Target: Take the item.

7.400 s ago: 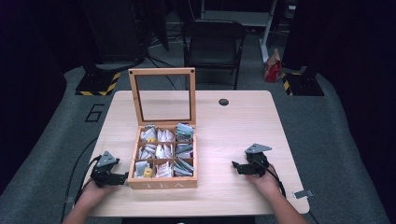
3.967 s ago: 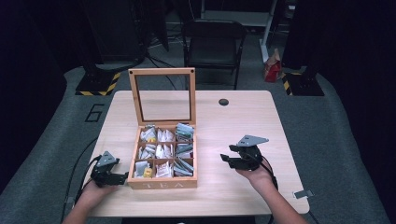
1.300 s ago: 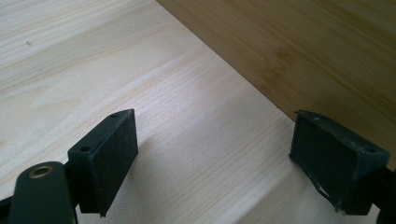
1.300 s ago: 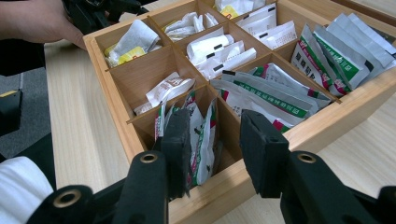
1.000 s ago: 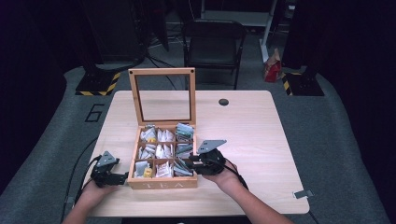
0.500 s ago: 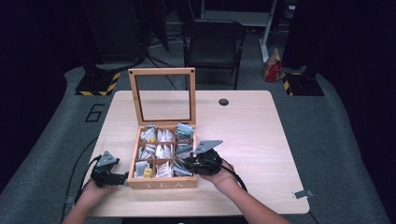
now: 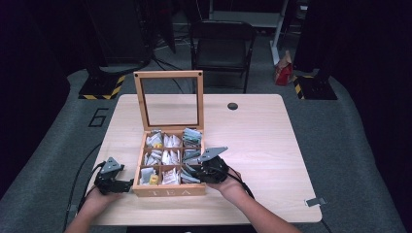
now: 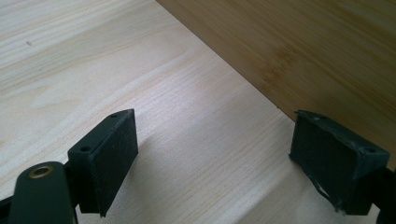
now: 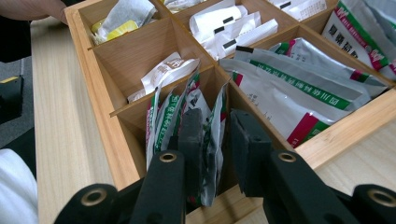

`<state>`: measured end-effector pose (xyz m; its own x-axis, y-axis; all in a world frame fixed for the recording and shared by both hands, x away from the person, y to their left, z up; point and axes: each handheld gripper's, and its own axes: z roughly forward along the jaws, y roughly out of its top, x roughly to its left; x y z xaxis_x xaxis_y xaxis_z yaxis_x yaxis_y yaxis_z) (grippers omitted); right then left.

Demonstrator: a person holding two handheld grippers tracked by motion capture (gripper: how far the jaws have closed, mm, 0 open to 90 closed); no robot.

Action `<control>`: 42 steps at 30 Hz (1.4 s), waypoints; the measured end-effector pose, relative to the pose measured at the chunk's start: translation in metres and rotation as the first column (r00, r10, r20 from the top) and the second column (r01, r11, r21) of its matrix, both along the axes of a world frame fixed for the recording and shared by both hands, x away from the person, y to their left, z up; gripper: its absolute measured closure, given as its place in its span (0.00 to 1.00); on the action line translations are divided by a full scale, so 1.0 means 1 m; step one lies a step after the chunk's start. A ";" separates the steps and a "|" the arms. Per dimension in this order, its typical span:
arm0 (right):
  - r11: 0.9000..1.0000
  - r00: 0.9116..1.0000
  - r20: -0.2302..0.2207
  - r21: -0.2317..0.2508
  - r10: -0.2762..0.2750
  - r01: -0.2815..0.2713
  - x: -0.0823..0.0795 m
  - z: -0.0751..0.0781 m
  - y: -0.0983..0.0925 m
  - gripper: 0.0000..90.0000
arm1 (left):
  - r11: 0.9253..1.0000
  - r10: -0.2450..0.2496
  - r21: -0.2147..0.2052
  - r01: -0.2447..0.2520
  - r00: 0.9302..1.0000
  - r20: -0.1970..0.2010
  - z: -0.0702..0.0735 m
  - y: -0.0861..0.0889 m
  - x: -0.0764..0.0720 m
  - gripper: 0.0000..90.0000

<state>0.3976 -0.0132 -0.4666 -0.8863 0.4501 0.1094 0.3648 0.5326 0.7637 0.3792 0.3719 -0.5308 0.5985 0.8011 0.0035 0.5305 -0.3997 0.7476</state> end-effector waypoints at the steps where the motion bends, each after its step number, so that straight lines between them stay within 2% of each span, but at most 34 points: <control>1: 1.000 1.000 0.000 0.000 0.000 0.000 0.000 0.000 0.000 0.83 | 1.000 0.000 0.000 0.000 1.000 0.000 0.000 0.000 0.000 0.16; 11: 1.000 1.000 -0.006 -0.003 0.004 -0.004 0.000 -0.002 0.003 0.85 | 1.000 0.000 0.000 0.000 1.000 0.000 0.000 0.000 0.000 0.16; 24: 1.000 1.000 -0.013 -0.010 0.025 -0.025 0.000 -0.003 0.004 0.99 | 1.000 0.000 0.000 0.000 1.000 0.000 0.000 0.000 0.000 0.16; 37: 0.999 0.999 -0.011 -0.005 0.034 -0.034 -0.001 -0.001 0.004 1.00 | 1.000 0.000 0.000 0.000 1.000 0.000 0.000 0.000 0.000 0.16; 42: 0.999 0.999 -0.007 0.004 0.045 -0.045 -0.002 0.005 0.003 1.00 | 1.000 0.001 -0.001 -0.001 1.000 0.000 0.000 0.000 0.000 0.16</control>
